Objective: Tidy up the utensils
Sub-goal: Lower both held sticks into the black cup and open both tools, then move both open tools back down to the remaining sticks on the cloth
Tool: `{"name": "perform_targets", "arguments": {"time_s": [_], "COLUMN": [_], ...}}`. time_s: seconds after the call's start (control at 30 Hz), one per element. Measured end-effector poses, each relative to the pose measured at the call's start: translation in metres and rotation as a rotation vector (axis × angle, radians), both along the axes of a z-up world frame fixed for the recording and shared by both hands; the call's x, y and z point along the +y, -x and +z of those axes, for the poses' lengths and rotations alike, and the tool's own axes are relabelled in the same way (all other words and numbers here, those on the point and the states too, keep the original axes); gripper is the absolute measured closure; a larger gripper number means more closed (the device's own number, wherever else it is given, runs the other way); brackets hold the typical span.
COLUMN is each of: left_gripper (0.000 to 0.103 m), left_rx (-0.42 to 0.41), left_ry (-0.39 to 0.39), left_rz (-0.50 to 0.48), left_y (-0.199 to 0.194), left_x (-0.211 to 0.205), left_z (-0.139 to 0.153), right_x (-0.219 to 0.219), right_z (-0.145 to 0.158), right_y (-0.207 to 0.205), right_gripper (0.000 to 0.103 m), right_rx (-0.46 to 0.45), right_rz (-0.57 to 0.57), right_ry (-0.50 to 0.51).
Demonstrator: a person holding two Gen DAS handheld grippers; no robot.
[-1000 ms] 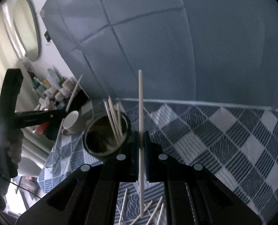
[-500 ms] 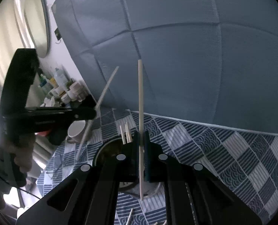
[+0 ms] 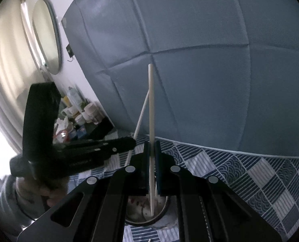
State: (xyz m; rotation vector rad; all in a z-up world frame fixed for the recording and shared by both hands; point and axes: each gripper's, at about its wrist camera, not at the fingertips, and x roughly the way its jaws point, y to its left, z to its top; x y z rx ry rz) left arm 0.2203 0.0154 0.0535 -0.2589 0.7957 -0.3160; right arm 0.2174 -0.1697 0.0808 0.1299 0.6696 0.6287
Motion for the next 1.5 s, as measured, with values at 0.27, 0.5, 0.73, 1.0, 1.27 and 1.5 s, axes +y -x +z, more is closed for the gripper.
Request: {"name": "perform_targets", "arguments": {"time_s": [0.27,0.5,0.73,1.0,1.27,1.5], "left_gripper": [0.098,0.098,0.098,0.088,0.069,0.037], "left_rx": [0.011,0.008,-0.007,-0.025,-0.037,-0.047], "left_ry": [-0.011,-0.006,-0.011,-0.027,-0.033,-0.087], "left_rz": [-0.029,-0.031,-0.016,0.007,0.033,0.053], "left_y": [0.008,0.021,0.035,0.056,0.070,0.080], "left_x": [-0.009,-0.009,-0.007,0.003,0.013,0.012], "left_z": [-0.026,-0.041,-0.049,-0.034,-0.011,-0.008], "right_x": [0.002,-0.002,-0.001,-0.002,-0.004,-0.010], "right_z": [-0.035,-0.065,-0.071,-0.053,-0.027,-0.019], "right_y": [0.000,0.010,0.020,0.039,0.055,0.067], "right_gripper": [0.098,0.098,0.095,0.093,0.075,0.053], "right_rx": [0.077,0.128,0.124,0.081,0.034,-0.002], "right_rz": [0.009,-0.008,-0.019,-0.048,-0.070,-0.093], "right_ry": [0.046,0.084,0.119,0.117,0.130,0.154]}}
